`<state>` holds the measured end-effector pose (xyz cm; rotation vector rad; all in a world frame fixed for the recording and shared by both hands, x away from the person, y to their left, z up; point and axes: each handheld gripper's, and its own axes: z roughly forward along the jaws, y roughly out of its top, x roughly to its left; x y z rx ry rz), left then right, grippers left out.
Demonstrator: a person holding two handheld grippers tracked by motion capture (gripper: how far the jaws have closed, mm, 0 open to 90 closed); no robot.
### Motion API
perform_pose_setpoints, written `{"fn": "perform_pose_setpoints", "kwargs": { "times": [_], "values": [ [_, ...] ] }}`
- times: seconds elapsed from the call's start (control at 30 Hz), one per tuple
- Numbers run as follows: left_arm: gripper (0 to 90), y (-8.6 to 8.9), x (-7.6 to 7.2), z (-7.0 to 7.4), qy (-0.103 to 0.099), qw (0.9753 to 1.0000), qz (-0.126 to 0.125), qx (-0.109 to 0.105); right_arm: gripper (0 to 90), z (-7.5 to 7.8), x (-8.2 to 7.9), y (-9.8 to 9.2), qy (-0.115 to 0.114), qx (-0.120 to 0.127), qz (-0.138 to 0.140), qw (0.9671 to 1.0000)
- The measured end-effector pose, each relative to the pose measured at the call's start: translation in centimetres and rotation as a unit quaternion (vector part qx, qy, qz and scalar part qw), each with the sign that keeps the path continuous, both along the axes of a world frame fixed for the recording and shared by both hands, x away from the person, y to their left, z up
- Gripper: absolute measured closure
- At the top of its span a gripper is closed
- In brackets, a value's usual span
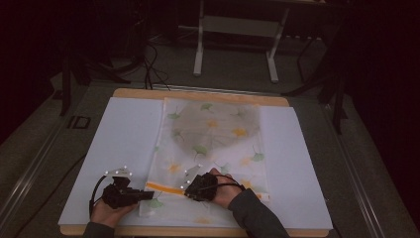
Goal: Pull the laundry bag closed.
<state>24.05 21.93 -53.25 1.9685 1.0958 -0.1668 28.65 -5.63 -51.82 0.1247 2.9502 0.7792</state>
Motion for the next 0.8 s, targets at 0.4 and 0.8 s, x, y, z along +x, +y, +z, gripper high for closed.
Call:
{"fn": "perform_pose_setpoints", "kwargs": {
  "times": [0.4,0.8],
  "values": [
    [88.4,0.1,0.0,0.0,0.0,1.0,0.0,-0.001,85.7,0.0,0.0,-0.7,0.001,-0.001,0.0,1.0],
    [88.4,0.1,0.0,0.0,-0.001,1.0,0.001,-0.002,86.3,0.1,0.0,-1.5,0.001,-0.005,-0.004,1.0]
  ]
}}
